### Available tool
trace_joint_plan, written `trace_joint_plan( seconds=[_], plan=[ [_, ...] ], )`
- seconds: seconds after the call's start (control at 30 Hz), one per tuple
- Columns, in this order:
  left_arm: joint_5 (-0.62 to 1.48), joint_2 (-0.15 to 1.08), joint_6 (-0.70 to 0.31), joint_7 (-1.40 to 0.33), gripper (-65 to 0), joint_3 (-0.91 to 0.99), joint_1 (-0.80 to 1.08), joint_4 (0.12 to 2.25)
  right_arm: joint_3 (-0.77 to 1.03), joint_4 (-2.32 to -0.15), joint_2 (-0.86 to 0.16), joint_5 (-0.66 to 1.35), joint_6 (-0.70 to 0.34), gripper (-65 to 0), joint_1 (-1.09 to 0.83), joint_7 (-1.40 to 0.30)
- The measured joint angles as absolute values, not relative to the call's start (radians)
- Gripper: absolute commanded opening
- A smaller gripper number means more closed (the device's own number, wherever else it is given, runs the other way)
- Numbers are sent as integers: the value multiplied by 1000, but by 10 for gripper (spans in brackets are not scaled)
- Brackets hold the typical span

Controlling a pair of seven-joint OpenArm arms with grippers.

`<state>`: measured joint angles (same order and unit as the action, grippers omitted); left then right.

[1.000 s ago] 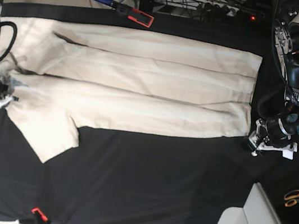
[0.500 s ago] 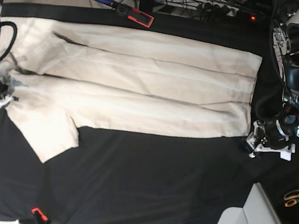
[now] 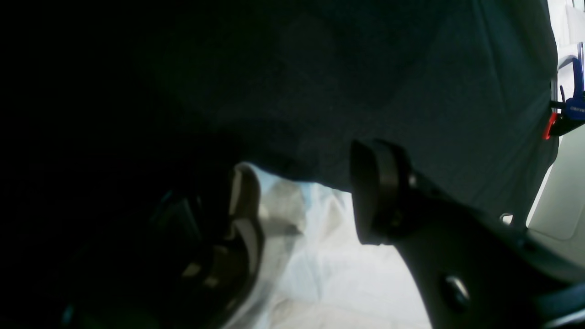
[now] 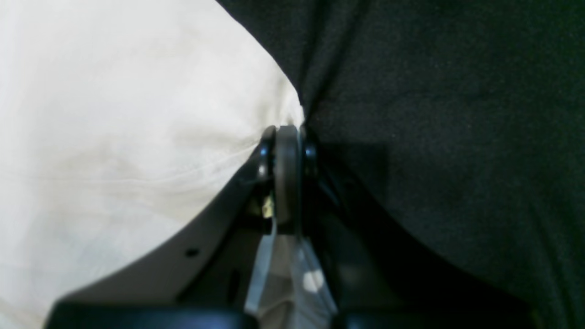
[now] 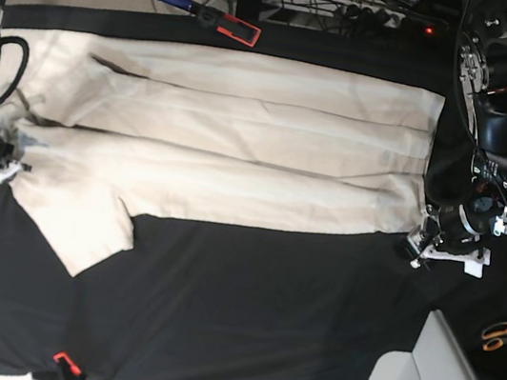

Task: Fold the T-shirt properly
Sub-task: 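Grasp the strip end with the left gripper and lift it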

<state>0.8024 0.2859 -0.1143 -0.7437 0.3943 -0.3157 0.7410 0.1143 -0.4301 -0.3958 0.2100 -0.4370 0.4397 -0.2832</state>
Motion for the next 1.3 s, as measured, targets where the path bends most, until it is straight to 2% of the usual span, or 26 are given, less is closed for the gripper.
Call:
trace_joint_plan(
  seconds=[0.07, 0.2, 0.3, 0.7, 0.8, 1.07, 1.3],
  plan=[
    [802, 287, -114, -743, -306, 391, -316, 741, 114, -430, -396, 210, -437, -647, 440, -284],
    [797, 286, -113, -748, -487, 392, -312, 734, 114, -430, -396, 210, -437, -647, 440, -283],
    [794, 285, -112, -748, -553, 394, -310, 733, 114, -430, -395, 210, -437, -647, 440, -284],
    [794, 286, -112, -699, -566, 389, -310, 733, 114, -430, -396, 210, -437, -647, 440, -283],
    [793, 286, -112, -699, -650, 389, -310, 733, 114, -430, -396, 210, -437, -647, 440, -283],
    [598, 278, -113, -703, -650, 389, -337, 735, 114, -430, -395, 210, -437, -647, 440, -283],
    [557, 278, -112, -703, -650, 370, -358, 739, 114, -430, -396, 210, -437, -647, 440, -283]
  ],
)
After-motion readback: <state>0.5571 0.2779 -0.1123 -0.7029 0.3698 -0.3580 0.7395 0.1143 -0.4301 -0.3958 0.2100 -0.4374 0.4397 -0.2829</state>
